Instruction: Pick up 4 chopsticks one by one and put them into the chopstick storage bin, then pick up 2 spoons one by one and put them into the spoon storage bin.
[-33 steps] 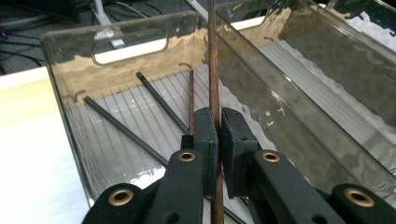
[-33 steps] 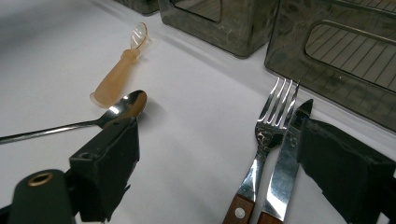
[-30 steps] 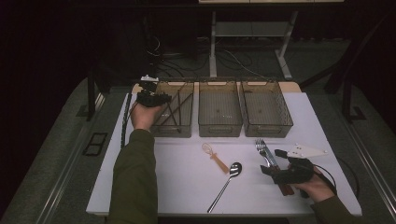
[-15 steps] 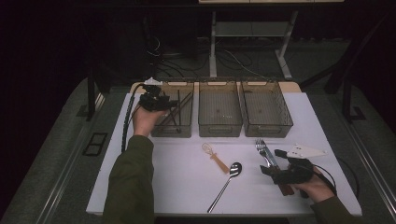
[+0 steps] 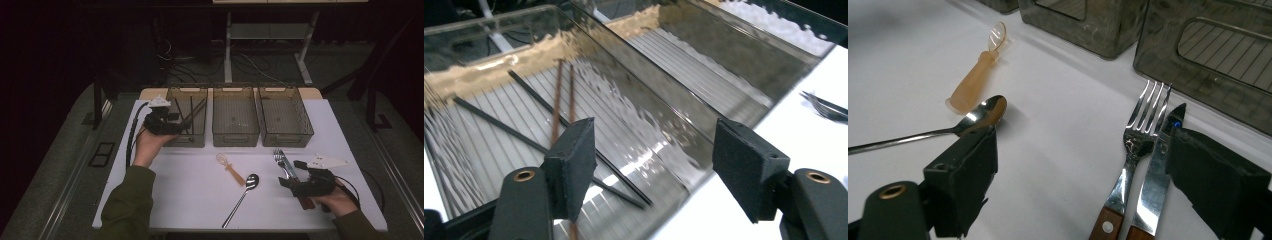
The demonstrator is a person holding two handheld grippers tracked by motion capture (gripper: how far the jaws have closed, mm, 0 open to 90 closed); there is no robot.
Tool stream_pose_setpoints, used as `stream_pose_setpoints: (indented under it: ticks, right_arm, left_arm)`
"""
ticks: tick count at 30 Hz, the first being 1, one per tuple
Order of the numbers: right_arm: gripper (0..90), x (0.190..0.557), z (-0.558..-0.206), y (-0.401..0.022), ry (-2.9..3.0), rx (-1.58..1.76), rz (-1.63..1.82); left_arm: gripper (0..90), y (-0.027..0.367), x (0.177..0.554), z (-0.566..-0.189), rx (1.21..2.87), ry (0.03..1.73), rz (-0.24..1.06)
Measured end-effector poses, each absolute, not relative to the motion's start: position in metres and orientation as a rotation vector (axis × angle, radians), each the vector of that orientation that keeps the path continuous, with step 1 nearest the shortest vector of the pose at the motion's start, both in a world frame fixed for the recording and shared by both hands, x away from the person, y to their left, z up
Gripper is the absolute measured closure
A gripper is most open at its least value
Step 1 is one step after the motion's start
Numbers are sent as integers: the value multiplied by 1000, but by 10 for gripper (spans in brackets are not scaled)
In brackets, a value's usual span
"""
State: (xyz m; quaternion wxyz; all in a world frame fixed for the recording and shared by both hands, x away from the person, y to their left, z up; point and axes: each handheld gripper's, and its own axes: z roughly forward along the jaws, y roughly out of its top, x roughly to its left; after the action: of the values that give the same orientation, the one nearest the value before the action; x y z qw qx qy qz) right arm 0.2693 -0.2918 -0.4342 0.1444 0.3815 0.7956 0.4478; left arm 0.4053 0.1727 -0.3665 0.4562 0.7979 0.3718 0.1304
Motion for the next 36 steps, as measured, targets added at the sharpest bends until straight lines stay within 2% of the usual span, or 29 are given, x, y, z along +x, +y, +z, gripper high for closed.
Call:
stream_pose_setpoints:
  ticks: [16,23,27,36]
  right_arm:
    - [154,266,-423,-284,2418,1073,1284]
    - [154,265,-425,-283,2407,1062,1282]
    - [153,266,-429,-286,2389,1091,1283]
    - [153,266,-429,-285,2376,1096,1284]
  left_arm:
    - [207,169,346,-391,2013,847,280]
    - [218,162,319,-401,2027,809,249]
    - [338,157,304,-406,2015,769,188]
    - [697,129,283,-418,2089,619,42]
